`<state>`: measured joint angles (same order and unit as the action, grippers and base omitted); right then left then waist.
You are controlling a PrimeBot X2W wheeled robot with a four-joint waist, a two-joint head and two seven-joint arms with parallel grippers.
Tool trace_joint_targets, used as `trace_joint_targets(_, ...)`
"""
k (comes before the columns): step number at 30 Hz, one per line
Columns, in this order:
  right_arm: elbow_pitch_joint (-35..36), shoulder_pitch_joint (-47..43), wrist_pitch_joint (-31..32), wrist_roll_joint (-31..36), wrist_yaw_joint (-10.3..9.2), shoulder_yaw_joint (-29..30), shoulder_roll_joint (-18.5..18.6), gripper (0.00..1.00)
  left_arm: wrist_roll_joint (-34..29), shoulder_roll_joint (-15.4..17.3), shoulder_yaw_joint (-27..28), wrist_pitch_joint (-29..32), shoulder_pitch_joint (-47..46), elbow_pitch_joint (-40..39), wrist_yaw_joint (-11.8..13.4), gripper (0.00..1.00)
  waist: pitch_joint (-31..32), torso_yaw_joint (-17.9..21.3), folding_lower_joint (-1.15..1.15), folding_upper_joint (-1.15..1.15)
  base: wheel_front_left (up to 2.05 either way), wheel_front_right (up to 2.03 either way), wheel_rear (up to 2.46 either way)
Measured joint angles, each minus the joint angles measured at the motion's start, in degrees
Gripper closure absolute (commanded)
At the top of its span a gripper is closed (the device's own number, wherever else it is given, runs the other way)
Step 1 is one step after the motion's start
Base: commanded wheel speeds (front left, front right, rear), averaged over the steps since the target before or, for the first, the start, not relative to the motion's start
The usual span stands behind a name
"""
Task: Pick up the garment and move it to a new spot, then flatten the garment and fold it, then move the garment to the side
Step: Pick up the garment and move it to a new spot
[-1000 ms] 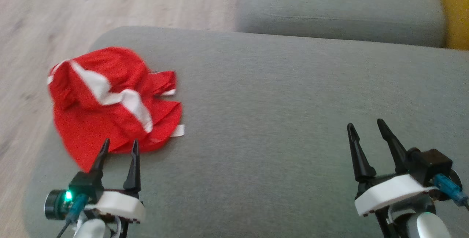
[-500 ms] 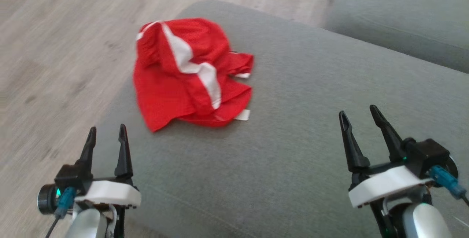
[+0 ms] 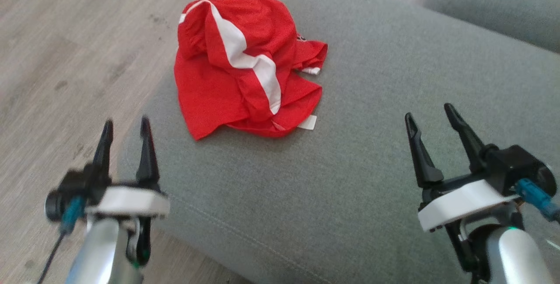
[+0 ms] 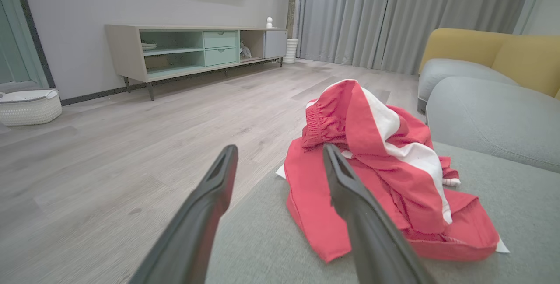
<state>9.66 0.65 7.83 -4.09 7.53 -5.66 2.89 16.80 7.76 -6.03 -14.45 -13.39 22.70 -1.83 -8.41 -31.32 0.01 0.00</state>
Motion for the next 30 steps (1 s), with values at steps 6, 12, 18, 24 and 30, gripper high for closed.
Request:
trace_joint_targets(6, 4.1, 2.6, 3.2, 1.3, 0.0, 0.1, 2.6, 0.0, -1.0, 0.0, -3.2, 0.0, -13.2, 6.0, -2.8, 0.0, -5.2, 1.4, 0.0, 0.0, 0.0, 0.0, 0.0)
trace_joint_targets(12, 7.7, 6.4, 5.9, 1.7, 0.0, 0.9, 5.4, 0.0, -0.8, -1.0, -5.8, 4.0, -27.6, 15.4, -4.7, 0.0, -11.7, 3.8, 0.01, 0.0, 0.0, 0.0, 0.0)
trace_joint_targets(18, 9.1, 7.1, 7.4, 1.7, 0.0, 1.8, 6.8, 0.0, 2.7, -1.2, -7.3, 12.1, -35.9, 28.0, -5.3, 0.0, -16.4, 6.8, 0.01, 0.0, 0.0, 0.0, 0.0)
trace_joint_targets(24, 9.8, 7.1, 7.9, 1.6, 0.0, 2.4, 6.9, 0.0, 4.5, -1.1, -7.3, 18.5, -40.1, 37.4, -5.3, 0.35, -17.8, 8.5, 0.0, 0.0, 0.0, 0.0, 0.0)
trace_joint_targets(30, 9.7, 7.0, 7.7, 1.6, 0.0, 3.1, 6.7, 0.0, 4.3, 0.7, -7.3, 11.5, -41.9, 38.6, -4.9, 1.0, -16.0, 8.4, -0.01, 0.0, 0.0, 0.0, 0.0)
